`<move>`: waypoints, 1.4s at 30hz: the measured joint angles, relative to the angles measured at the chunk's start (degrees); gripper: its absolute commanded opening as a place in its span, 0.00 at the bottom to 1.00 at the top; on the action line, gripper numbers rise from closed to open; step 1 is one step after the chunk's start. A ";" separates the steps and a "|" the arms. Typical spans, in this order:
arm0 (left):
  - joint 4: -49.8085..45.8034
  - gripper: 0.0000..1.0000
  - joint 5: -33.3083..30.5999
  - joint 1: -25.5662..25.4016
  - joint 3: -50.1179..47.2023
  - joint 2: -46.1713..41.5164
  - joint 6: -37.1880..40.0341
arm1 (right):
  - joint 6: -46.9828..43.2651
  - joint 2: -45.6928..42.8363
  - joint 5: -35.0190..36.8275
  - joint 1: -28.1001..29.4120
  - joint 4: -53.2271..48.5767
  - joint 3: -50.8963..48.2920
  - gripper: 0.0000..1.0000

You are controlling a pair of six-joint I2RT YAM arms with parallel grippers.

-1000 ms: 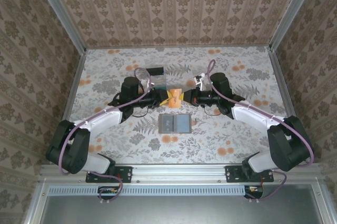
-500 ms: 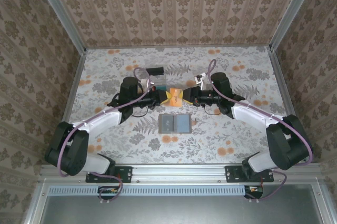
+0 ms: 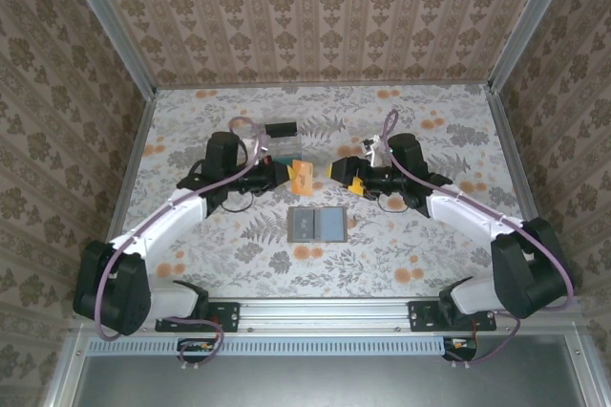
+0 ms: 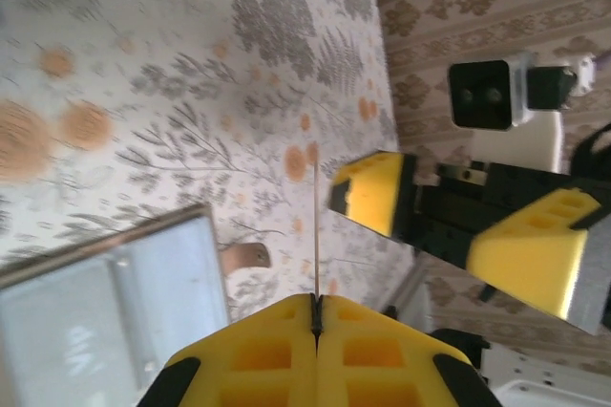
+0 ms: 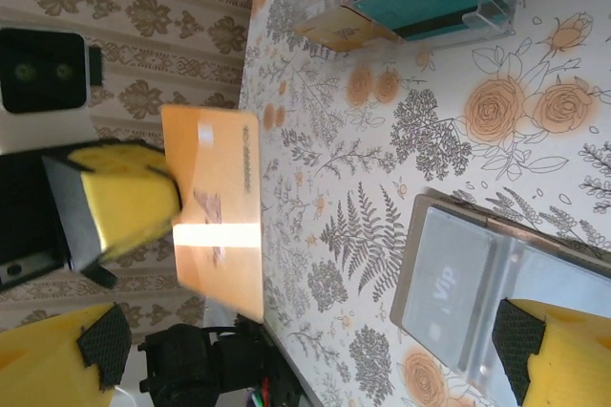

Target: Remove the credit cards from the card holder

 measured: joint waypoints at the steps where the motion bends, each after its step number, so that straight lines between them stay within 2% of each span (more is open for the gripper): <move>1: -2.89 0.00 -1.36 0.50 1.33 -0.39 2.38 | -0.55 -0.61 0.13 -0.02 -0.90 0.11 1.00; 6: -16.39 0.00 -10.86 1.88 7.89 -2.40 17.44 | -3.78 -3.26 2.05 -0.13 -5.73 0.76 1.00; 11: -22.34 0.00 -20.63 1.88 9.51 -5.29 33.55 | -6.40 -5.18 3.85 -0.37 -9.79 1.42 1.00; 21: -24.96 0.00 -31.10 1.86 8.96 -7.85 67.93 | -8.26 -7.89 5.22 -1.77 -12.83 1.53 1.00; 27: -25.09 0.00 -34.18 1.86 7.48 -6.73 85.66 | -8.94 -8.17 5.62 -2.51 -13.94 1.79 1.00; 33: -23.65 0.00 -36.26 1.86 6.25 -2.99 99.08 | -9.14 -8.52 5.66 -2.99 -14.36 1.95 1.00; 42: -17.59 0.00 -39.12 2.14 5.16 4.28 108.85 | -9.11 -8.55 6.03 -3.26 -14.38 2.23 1.00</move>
